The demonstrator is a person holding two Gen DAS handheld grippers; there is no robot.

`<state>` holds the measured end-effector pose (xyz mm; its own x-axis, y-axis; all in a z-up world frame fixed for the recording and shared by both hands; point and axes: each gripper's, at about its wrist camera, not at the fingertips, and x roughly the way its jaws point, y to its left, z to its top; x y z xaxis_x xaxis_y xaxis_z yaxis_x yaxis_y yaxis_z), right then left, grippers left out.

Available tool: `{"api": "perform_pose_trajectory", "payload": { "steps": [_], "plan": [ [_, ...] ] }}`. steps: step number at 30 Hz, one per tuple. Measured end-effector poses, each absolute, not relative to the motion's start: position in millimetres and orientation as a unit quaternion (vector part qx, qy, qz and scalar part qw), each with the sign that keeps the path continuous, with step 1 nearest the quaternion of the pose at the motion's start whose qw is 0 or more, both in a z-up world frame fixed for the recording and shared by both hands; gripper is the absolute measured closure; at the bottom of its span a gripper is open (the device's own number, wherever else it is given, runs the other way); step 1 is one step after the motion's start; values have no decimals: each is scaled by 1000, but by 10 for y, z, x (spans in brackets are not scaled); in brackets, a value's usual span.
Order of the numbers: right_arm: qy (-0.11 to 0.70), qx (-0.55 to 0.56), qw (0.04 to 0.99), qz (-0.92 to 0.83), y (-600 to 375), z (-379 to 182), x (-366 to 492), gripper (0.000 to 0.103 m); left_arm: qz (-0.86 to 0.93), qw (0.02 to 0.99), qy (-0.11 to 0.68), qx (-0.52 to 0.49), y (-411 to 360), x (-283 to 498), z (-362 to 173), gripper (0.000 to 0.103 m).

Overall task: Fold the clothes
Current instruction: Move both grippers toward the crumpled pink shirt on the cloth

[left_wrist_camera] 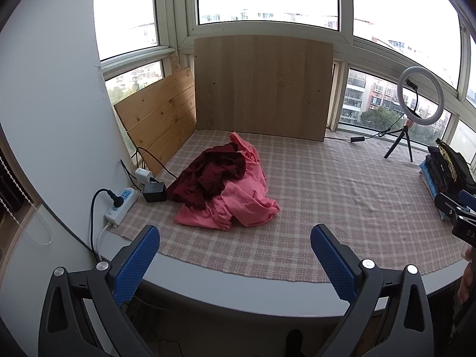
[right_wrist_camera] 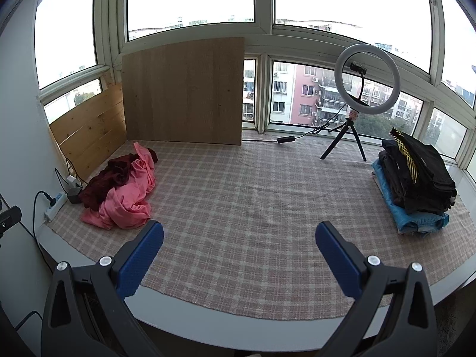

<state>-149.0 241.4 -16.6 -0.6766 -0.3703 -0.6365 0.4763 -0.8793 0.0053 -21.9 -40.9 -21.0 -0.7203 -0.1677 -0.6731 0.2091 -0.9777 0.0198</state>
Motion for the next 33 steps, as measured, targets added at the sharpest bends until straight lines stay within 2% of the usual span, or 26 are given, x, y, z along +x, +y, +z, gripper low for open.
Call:
{"api": "perform_pose_trajectory", "payload": {
  "steps": [14, 33],
  "plan": [
    [100, 330, 286, -894, 2136, -210, -1928, 0, -921, 147, 38, 359, -331, -507, -208, 1],
    [145, 314, 413, -842, 1617, -275, -2695, 0, -894, 270, 62, 352, -362, -845, -163, 1]
  ]
}}
